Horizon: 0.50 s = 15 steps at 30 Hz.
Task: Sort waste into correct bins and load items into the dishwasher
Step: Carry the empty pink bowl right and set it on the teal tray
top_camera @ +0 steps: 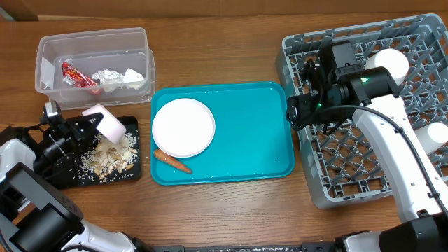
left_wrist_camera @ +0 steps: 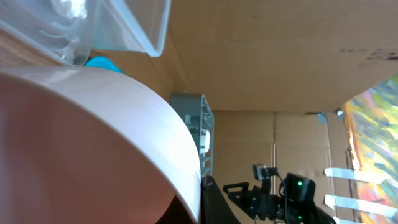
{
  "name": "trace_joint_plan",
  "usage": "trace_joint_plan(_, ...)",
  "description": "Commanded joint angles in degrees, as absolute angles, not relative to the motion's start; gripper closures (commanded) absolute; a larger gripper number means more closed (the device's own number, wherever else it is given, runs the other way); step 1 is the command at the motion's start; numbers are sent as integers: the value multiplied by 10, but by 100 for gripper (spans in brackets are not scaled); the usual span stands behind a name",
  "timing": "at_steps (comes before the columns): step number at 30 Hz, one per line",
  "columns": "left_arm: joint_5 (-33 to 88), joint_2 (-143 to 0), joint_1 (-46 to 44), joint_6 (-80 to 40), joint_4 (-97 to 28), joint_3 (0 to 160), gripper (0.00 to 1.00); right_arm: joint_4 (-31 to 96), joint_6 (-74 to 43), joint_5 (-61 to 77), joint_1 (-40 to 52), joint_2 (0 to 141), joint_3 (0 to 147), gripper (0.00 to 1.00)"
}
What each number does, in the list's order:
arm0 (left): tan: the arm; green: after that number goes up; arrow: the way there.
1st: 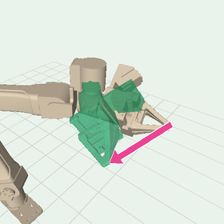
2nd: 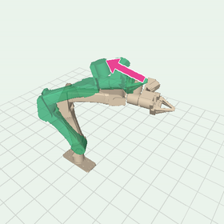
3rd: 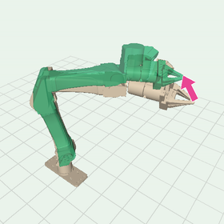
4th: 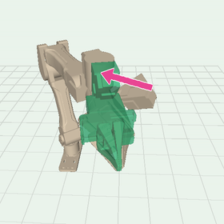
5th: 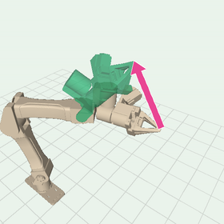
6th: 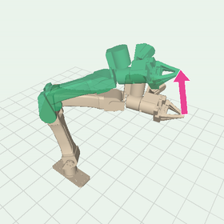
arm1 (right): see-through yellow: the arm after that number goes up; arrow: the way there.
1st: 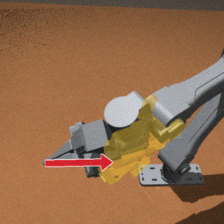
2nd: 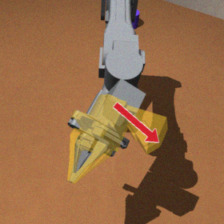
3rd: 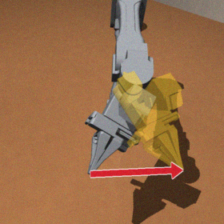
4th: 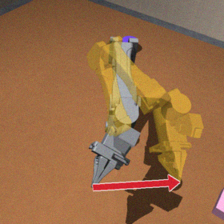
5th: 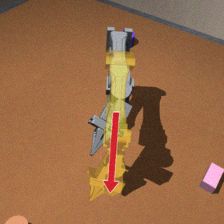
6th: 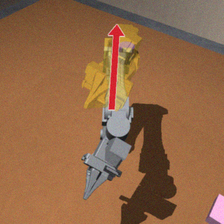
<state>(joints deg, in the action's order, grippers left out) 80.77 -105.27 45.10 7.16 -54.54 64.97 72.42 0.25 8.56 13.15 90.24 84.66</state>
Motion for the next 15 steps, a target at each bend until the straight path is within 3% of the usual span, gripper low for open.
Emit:
trace_joint_plan(1,774,-1049,442,74,-555,649,96,721,4,84,130,898,847,18)
trace_joint_plan(8,738,-1049,339,103,-582,659,96,715,4,84,130,898,847,18)
trace_joint_plan(15,604,-1049,149,66,-561,747,96,708,4,79,130,898,847,18)
